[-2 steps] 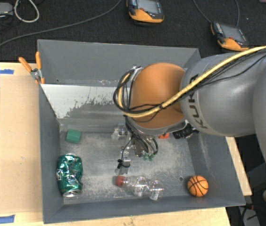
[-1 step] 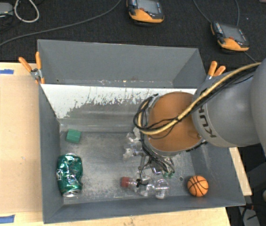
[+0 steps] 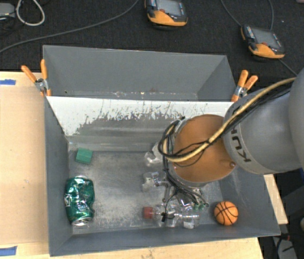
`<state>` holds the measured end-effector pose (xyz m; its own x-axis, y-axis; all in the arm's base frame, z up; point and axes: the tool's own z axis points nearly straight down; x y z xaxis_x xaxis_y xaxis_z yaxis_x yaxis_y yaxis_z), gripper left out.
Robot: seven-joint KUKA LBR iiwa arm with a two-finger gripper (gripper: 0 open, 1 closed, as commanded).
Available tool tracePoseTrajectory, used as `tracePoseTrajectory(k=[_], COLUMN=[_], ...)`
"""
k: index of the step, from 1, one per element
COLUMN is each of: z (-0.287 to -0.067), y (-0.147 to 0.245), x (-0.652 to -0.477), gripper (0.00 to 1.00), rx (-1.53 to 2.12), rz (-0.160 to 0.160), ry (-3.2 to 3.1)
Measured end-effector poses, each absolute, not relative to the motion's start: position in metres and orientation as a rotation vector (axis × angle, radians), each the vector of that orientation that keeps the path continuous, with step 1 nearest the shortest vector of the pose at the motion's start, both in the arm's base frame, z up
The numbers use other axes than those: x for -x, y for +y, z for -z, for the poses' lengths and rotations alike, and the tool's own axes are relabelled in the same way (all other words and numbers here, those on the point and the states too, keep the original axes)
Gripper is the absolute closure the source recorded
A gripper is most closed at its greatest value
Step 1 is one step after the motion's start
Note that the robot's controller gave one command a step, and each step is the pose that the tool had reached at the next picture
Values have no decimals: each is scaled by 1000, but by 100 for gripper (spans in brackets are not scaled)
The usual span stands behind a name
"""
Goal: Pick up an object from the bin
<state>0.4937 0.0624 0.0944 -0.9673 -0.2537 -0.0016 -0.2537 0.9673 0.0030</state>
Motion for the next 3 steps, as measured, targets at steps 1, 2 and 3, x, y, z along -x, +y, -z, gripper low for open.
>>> tracePoseTrajectory(k=[1,2,3], z=[-100,-73,-69], y=[27,25,47], x=[-475,-476,-470], gripper=[0,0,100], rx=[608,637,758], rz=[-1,-5,-5], ry=[3088,3056,3046])
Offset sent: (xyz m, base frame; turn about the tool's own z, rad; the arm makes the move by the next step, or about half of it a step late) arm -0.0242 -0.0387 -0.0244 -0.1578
